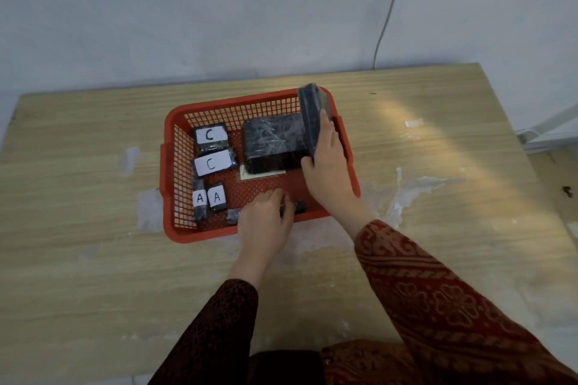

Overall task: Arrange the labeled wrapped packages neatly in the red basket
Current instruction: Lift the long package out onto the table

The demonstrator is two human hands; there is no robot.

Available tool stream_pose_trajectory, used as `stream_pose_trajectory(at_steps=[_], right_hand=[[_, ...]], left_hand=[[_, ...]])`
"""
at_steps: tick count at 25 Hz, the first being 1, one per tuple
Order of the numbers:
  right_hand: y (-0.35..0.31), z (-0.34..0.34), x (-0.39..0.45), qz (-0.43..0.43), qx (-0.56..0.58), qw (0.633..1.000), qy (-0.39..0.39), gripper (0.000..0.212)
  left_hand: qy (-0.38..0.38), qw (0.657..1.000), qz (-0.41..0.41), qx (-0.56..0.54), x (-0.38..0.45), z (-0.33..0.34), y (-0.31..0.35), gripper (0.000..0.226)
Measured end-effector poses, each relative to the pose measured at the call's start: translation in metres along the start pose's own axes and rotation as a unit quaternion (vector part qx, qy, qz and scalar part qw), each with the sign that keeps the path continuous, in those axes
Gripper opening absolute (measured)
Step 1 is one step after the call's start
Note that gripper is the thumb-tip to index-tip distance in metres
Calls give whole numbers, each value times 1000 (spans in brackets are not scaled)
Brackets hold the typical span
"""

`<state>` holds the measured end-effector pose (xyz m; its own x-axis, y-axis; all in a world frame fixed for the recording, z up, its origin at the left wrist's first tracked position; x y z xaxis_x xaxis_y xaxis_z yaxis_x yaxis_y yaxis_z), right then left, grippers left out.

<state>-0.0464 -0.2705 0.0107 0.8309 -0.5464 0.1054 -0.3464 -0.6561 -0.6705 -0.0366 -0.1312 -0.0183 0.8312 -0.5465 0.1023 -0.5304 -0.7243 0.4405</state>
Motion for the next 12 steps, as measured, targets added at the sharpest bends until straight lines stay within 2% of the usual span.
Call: stream_pose_trajectory(at_steps=[2,7,10,12], right_hand=[[4,-41,-3,21,115,993,16,70],[72,-102,-18,177,277,944,25,37],[128,-118,-30,240,307,920,48,35],[162,-116,-37,268,277,922,28,43]], left_hand=[[-8,1000,-11,-21,2,2,-2,15],[6,997,2,-74,13,3,25,16],[-1,998,18,-65,15,14,51,17],[-7,999,30,-34,11,22,58,19]])
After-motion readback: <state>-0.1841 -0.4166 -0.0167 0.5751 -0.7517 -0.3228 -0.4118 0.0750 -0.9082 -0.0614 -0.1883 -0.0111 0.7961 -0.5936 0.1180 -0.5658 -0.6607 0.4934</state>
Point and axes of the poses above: each hand's wrist, its own x-axis towards the middle knuckle, its own z-axis out of the palm, y = z × x, the point moved 7 cm from there along x, towards the middle knuckle, and after that the axes turned 3 degrees about -z, right-handed, at the moved point
